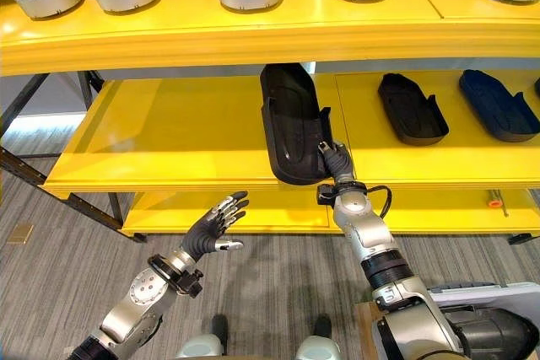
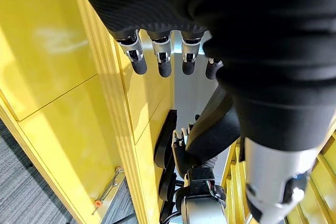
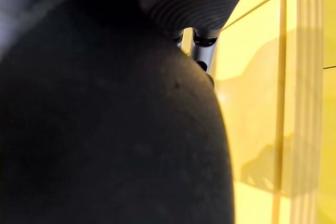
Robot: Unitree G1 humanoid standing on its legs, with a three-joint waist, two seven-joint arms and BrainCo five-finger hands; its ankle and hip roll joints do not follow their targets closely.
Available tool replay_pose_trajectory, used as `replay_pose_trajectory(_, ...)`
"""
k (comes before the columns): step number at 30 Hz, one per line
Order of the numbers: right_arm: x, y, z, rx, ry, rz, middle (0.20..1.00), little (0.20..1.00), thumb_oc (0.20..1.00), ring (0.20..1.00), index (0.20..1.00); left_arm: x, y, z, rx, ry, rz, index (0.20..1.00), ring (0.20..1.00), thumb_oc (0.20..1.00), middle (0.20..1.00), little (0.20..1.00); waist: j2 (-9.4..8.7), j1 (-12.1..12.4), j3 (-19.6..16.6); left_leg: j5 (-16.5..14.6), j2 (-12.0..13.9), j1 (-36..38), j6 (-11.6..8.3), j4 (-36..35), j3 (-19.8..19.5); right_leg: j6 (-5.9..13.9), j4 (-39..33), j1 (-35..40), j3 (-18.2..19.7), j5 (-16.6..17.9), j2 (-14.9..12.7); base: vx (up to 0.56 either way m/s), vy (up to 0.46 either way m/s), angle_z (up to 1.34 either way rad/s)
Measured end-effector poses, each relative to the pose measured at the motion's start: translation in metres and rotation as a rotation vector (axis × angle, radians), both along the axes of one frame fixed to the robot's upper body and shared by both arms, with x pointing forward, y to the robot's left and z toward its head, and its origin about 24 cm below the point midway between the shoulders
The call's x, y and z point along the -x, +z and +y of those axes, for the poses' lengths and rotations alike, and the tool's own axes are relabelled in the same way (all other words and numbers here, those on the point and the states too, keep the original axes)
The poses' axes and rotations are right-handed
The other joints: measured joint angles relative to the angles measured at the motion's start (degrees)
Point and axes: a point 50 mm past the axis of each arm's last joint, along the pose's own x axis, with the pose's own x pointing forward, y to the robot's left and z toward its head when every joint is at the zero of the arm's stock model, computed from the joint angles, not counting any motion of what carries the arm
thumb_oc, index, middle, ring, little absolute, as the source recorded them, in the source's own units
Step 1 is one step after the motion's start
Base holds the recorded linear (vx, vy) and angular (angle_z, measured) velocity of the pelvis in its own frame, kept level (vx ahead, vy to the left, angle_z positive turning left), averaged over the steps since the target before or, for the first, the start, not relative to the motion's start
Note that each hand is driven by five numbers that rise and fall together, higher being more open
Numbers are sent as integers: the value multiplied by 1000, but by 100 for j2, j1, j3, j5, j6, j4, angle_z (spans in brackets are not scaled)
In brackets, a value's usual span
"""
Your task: Move parts from the plastic box to the shelf.
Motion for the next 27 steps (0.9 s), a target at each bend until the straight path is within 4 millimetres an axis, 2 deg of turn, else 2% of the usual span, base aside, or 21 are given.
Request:
replay_pose_trajectory(10, 2, -3, 5, -61, 1, -11, 200, 200, 200, 200, 200, 6, -6, 2, 1, 7, 25, 1000, 1000, 1000, 1000, 1000, -68, -3, -221, 16, 0, -5, -25, -8, 39, 5, 0, -24, 16, 18, 0, 0, 0, 0)
replay_pose_trajectory(11, 8, -16, 4, -90, -26, 29, 200, 200, 200, 200, 200, 8, -5, 1, 10, 5, 14, 1000, 1000, 1000, 1000, 1000, -50, -2, -431, 26, -1, -2, -26, -28, 42, 5, 0, -27, 16, 21, -1, 38, 42, 8)
replay_pose_trajectory(12, 24, -33, 2, -215, 62, 7, 200, 200, 200, 200, 200, 5, -12, 0, 104, 108, 76, 1000, 1000, 1000, 1000, 1000, -77, 30, -535, -9, 0, -42, 6, -41, 69, 15, -9, -31, -115, 11, -24, 54, 51, 17)
replay_pose_trajectory(14, 60, -59, 3, -334, 145, -8, 200, 200, 200, 200, 200, 2, -28, 9, 249, 341, 192, 1000, 1000, 1000, 1000, 1000, -165, 120, -701, -25, 1, -27, -7, -38, 32, 14, -10, 13, -194, -43, -22, 45, 41, 15)
replay_pose_trajectory(15, 76, -77, 13, -379, 172, 44, 200, 200, 200, 200, 200, 2, -36, 15, 277, 417, 237, 1000, 1000, 1000, 1000, 1000, -227, 125, -766, -22, 8, -30, -16, -38, 31, 9, -10, 14, -207, -64, -14, 0, 0, 0)
replay_pose_trajectory(18, 110, -108, 31, -432, 227, 171, 200, 200, 200, 200, 200, 3, -42, 21, 277, 460, 268, 1000, 1000, 1000, 1000, 1000, -359, 53, -804, -27, -3, -37, -22, -37, 39, 11, -9, 3, -208, -62, -24, 28, 15, -1)
replay_pose_trajectory(20, 118, -115, 32, -442, 221, 199, 200, 200, 200, 200, 200, 3, -42, 24, 275, 482, 270, 1000, 1000, 1000, 1000, 1000, -425, 49, -848, -28, 2, -35, -22, -38, 39, 13, -10, 5, -210, -63, -22, 21, 8, 1)
replay_pose_trajectory(27, 116, -113, 27, -458, 187, 182, 200, 200, 200, 200, 200, 7, -45, 32, 257, 523, 284, 1000, 1000, 1000, 1000, 1000, -546, 45, -936, -48, 14, -35, 8, -64, 45, 4, -34, -31, -210, -80, -20, 0, 0, 0)
